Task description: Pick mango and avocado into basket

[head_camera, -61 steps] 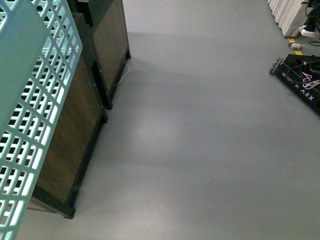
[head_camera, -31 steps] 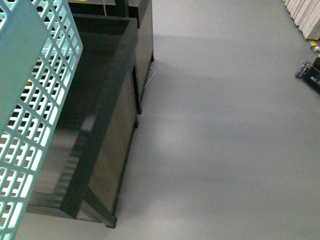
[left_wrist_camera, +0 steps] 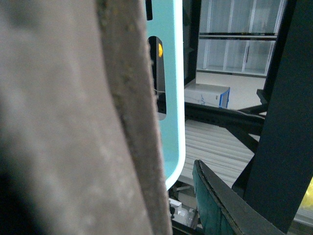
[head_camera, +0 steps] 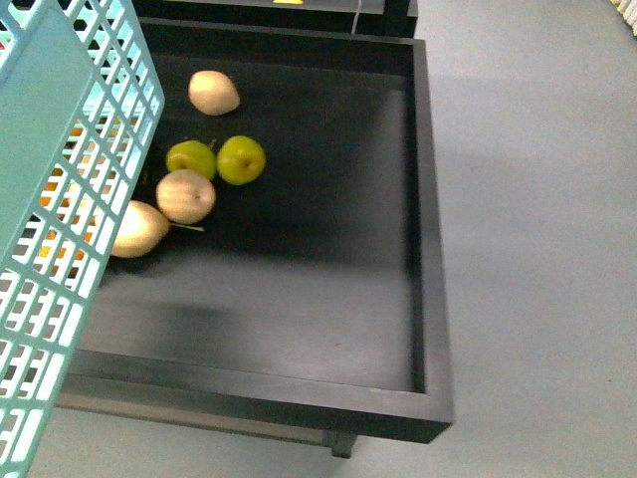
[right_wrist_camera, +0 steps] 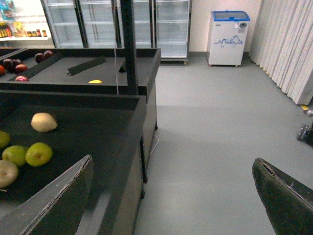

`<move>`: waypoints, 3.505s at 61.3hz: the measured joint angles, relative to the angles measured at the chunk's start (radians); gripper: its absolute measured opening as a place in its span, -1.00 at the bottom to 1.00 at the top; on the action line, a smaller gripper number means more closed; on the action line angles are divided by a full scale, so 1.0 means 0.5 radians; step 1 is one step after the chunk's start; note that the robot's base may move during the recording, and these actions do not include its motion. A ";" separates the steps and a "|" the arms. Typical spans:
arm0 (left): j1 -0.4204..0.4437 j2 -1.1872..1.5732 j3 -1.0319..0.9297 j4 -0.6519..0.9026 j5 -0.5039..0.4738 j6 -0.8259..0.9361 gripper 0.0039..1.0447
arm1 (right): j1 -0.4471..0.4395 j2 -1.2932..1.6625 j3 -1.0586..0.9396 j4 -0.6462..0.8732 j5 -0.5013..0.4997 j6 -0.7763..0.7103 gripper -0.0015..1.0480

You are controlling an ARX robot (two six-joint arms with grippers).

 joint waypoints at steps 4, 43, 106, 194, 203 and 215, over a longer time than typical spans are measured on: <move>0.000 0.000 0.000 0.000 0.001 0.000 -0.44 | 0.000 0.000 0.000 0.000 -0.002 -0.001 0.83; 0.000 0.000 0.000 0.000 -0.001 0.000 -0.44 | 0.000 -0.001 0.000 0.000 0.000 0.000 0.83; 0.001 -0.002 0.002 -0.002 -0.002 0.001 -0.44 | 0.001 -0.002 0.000 0.000 0.001 -0.001 0.83; 0.002 0.000 0.002 -0.002 0.001 0.002 -0.44 | 0.001 -0.002 -0.001 0.000 0.002 -0.001 0.83; 0.002 0.000 0.002 -0.002 0.000 0.002 -0.44 | 0.001 -0.002 -0.001 0.001 0.000 -0.001 0.83; 0.018 0.010 0.002 -0.002 -0.057 0.024 -0.44 | -0.003 -0.002 -0.002 0.000 -0.018 -0.001 0.83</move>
